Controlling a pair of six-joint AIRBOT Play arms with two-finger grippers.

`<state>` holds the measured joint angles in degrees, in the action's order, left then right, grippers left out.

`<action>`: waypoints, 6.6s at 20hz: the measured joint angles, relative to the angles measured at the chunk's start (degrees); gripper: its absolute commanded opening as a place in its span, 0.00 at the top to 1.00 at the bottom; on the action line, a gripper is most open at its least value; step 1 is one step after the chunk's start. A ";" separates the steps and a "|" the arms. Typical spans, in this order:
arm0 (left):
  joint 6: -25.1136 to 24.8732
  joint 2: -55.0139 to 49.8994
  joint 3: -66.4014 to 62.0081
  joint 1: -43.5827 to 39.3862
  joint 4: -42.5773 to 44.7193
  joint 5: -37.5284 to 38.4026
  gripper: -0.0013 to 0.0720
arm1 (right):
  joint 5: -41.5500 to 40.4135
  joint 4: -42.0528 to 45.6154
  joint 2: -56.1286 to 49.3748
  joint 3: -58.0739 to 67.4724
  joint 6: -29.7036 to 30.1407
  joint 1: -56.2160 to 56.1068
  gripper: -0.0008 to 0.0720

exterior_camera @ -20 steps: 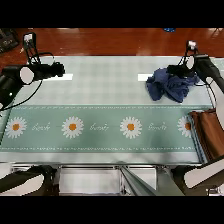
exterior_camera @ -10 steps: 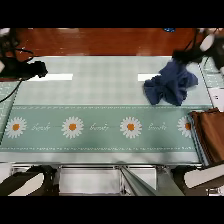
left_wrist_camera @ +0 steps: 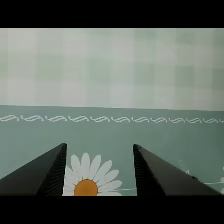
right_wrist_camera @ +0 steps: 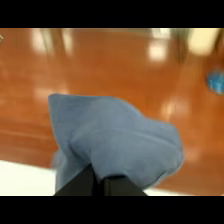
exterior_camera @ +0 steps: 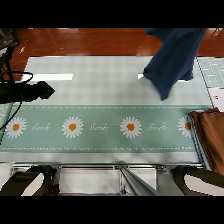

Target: Fold the shirts.

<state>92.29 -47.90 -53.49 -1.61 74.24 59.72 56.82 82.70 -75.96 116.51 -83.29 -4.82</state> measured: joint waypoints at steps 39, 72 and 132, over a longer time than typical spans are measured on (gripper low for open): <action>-27.85 -33.29 1.60 10.64 -43.78 9.14 0.29 | 5.77 -21.33 20.96 -73.40 0.39 20.37 0.43; -22.10 -50.95 -31.63 -0.22 -39.54 24.20 0.96 | -5.99 -35.80 4.85 -64.24 5.97 -1.90 0.95; -17.66 -46.42 -20.17 29.44 -22.05 27.28 0.29 | 12.31 -20.87 -0.22 -52.63 -0.98 25.20 0.43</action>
<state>74.63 -94.32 -73.67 27.83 52.18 87.00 69.12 61.82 -76.18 63.88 -84.27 20.38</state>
